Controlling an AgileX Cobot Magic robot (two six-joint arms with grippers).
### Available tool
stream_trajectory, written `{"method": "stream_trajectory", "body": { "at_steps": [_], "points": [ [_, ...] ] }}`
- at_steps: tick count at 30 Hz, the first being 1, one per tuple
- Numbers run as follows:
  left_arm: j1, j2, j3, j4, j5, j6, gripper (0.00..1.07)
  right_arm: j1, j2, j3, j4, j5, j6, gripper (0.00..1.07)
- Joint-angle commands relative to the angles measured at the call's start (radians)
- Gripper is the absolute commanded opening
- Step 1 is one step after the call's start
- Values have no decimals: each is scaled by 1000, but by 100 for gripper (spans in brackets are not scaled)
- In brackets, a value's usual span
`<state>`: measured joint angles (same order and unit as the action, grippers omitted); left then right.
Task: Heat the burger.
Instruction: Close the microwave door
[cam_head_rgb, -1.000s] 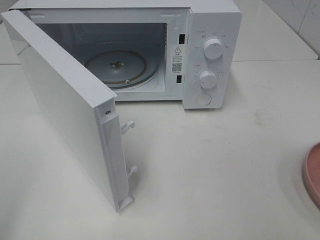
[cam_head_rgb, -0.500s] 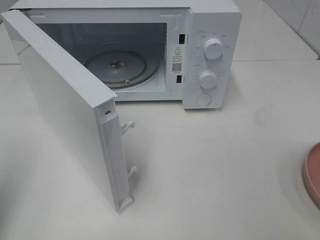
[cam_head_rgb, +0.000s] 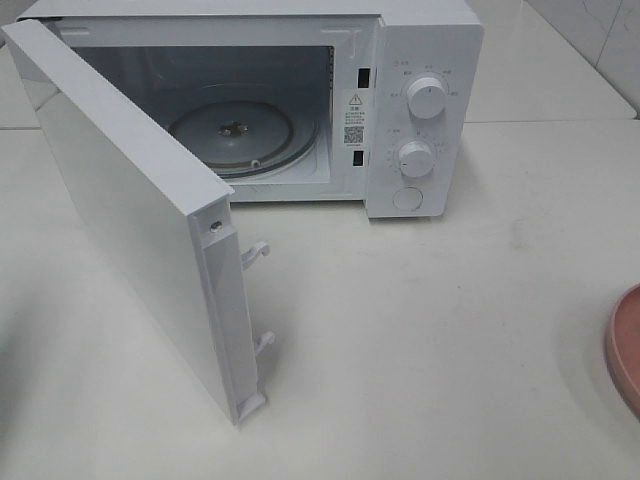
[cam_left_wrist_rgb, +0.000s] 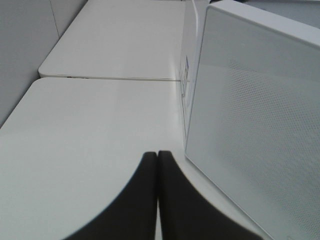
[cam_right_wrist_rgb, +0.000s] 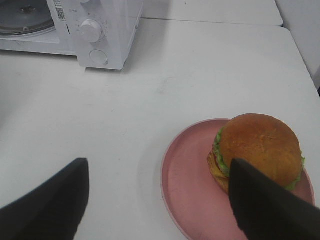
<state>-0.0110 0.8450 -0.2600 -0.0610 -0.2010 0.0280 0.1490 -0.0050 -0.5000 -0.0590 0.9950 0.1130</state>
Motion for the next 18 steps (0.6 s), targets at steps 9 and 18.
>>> {"method": "stream_trajectory", "body": {
  "at_steps": [9,18],
  "points": [
    [-3,297,28,116,-384,-35,0,-4,-27,2,6,1,-12,75],
    [-3,495,20,307,-597,-212,0,-4,-27,2,6,1,-12,75]
  ]
}}
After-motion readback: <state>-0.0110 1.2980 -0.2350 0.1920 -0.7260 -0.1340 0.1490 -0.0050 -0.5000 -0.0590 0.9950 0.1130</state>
